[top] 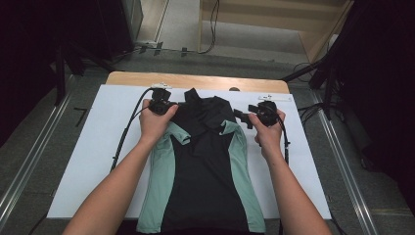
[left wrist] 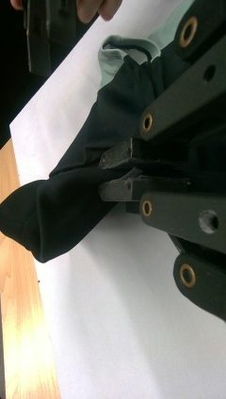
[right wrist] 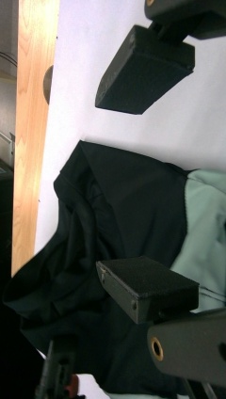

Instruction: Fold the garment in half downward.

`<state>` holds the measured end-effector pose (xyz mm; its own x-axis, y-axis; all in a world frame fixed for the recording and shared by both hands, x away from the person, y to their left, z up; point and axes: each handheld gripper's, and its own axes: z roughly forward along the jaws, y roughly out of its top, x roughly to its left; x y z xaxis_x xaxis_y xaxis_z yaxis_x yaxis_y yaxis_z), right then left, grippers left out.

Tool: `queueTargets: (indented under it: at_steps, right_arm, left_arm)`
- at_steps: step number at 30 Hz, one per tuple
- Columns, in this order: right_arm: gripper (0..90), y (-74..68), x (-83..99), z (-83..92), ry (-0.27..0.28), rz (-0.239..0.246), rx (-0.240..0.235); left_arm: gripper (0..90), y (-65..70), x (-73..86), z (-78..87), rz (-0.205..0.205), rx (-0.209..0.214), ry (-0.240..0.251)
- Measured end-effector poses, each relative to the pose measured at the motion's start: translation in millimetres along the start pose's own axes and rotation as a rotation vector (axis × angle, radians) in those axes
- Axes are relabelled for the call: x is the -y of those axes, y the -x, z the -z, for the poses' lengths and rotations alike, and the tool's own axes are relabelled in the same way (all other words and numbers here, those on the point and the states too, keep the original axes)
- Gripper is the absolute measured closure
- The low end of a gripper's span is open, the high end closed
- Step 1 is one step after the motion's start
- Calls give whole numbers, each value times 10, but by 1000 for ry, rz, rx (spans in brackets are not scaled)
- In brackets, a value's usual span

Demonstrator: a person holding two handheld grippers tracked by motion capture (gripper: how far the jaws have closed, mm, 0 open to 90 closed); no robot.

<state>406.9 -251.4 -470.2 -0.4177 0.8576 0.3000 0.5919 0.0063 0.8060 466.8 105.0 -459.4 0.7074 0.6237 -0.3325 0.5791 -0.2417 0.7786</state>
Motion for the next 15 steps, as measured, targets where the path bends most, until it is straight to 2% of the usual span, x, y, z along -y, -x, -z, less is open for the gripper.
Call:
queueTargets:
  at_steps: [5, 9, 15]
  right_arm:
    - [262, 78, -7, -129, -32, -46, 54]
    - [358, 109, -14, -218, -53, -56, 39]
    - [426, 168, -8, -380, -94, -94, 12]
  left_arm:
    - [853, -6, 6, -4, 9, 2, 5]
    - [853, 6, 2, -4, -2, 5, 7]
    - [853, -3, 17, -5, 0, 4, 6]
